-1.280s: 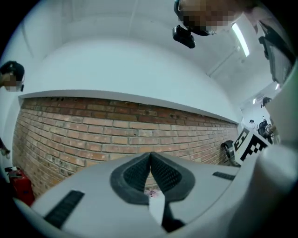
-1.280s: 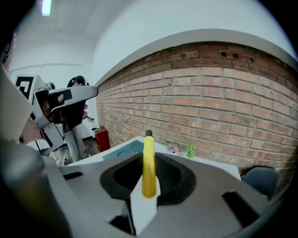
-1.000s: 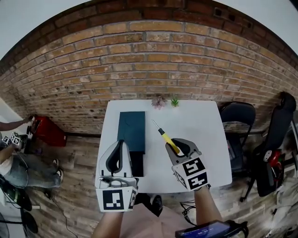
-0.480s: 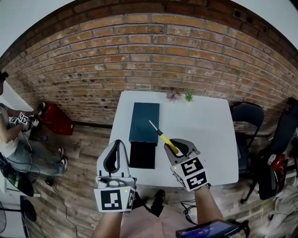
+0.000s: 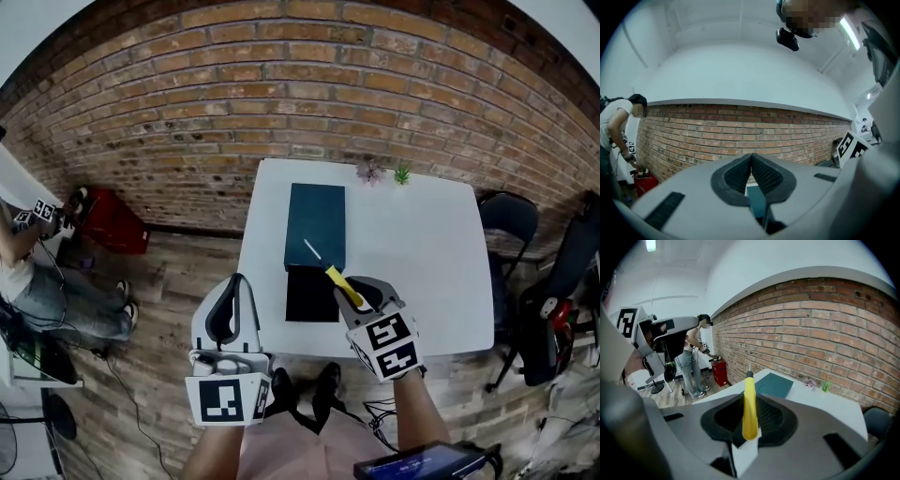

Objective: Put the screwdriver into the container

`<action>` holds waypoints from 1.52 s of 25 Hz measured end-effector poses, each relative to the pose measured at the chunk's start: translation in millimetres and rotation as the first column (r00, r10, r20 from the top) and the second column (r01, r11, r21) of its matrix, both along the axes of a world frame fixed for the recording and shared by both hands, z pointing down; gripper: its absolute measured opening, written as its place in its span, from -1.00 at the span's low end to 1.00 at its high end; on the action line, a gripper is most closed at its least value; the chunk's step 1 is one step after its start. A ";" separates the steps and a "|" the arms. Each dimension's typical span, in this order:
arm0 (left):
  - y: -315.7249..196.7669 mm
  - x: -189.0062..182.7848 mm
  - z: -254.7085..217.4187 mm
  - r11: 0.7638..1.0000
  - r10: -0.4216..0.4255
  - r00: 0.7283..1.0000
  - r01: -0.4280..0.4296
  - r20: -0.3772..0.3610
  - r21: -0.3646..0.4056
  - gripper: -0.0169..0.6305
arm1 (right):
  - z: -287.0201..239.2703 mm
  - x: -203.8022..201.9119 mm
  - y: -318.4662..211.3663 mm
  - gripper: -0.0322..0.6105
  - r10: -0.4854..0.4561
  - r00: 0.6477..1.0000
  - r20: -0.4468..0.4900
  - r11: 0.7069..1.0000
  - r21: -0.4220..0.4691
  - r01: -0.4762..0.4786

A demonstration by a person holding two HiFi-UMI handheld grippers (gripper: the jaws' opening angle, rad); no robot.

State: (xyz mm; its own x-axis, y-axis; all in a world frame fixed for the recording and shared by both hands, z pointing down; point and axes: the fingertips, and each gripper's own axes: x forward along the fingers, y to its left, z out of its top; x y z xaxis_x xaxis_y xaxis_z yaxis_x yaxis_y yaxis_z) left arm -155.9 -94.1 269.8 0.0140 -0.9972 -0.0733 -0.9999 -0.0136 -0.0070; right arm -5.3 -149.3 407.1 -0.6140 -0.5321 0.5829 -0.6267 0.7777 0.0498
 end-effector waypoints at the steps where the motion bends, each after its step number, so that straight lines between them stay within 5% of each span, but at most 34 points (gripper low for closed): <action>1: 1.4 -3.4 3.4 1.000 0.006 1.000 -0.006 -0.004 -0.007 -0.91 | 5.3 -1.6 3.5 -0.65 0.006 1.000 -0.009 1.000 -0.009 -0.006; 14: 8.1 -17.4 64.5 0.988 0.090 0.995 -0.096 -0.053 -0.122 -0.91 | 84.8 0.7 43.5 -0.65 0.079 0.990 -0.113 0.984 -0.148 -0.095; 38: -19.3 -44.2 99.6 0.973 0.108 0.990 -0.123 -0.086 -0.197 -0.91 | 143.7 -14.4 30.2 -0.65 0.075 0.972 -0.222 0.956 -0.262 -0.133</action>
State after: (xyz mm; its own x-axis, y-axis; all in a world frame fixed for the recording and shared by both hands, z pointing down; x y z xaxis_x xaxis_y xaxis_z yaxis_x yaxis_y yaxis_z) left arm -200.2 -113.4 369.4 0.1321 -0.9835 0.1233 -0.9891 -0.1225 0.0822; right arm -19.6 -119.1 550.9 -0.4136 -0.3890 0.8232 -0.7032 0.7108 -0.0174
